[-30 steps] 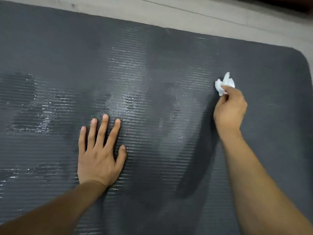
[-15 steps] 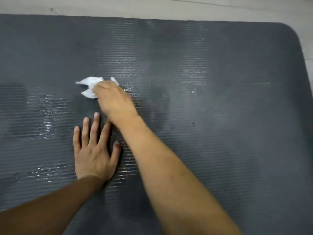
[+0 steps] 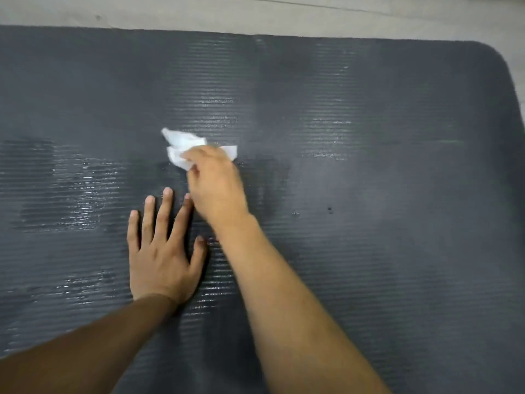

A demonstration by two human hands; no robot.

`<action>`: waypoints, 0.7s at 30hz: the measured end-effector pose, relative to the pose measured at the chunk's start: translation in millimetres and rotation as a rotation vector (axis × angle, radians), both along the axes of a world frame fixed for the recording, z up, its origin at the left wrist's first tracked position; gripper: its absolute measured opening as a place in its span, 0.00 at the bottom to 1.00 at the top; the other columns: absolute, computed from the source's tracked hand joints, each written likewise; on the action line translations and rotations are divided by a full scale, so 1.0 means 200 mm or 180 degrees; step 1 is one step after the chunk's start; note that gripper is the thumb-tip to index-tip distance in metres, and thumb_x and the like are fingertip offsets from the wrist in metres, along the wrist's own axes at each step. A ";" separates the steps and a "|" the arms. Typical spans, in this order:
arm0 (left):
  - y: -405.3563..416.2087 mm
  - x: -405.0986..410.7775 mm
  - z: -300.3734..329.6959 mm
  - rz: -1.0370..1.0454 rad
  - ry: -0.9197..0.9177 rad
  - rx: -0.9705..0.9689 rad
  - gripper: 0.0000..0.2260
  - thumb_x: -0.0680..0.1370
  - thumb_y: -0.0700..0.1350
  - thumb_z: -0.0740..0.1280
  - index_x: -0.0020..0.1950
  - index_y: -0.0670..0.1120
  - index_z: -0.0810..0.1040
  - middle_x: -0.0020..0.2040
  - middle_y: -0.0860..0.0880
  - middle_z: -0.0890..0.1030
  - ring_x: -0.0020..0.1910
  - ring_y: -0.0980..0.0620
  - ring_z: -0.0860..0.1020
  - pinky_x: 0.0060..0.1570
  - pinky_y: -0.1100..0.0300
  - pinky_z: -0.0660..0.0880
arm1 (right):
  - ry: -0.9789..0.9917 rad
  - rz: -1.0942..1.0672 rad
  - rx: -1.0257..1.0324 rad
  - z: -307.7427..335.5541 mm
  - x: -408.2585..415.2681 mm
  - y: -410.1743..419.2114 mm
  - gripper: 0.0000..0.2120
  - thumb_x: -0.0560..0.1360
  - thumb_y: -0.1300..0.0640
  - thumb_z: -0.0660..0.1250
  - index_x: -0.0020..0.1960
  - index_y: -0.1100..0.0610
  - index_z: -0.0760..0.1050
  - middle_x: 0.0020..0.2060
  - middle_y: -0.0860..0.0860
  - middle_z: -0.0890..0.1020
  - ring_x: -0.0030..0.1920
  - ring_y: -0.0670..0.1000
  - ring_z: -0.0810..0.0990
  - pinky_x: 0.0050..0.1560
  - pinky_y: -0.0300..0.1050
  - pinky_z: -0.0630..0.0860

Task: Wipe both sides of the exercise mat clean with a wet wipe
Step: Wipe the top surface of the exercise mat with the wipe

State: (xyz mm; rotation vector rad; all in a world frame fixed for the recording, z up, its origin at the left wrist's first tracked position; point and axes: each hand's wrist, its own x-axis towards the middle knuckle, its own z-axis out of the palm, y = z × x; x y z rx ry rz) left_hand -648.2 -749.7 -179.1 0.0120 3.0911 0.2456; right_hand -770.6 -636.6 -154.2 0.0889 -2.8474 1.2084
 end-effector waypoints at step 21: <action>0.00 0.00 -0.01 -0.0030 -0.0041 0.0025 0.31 0.81 0.60 0.51 0.84 0.53 0.58 0.84 0.45 0.57 0.83 0.41 0.51 0.81 0.40 0.46 | 0.0082 -0.2745 0.0324 -0.07 0.23 1.14 0.16 0.78 0.63 0.59 0.61 0.56 0.79 0.59 0.56 0.81 0.61 0.57 0.77 0.64 0.39 0.65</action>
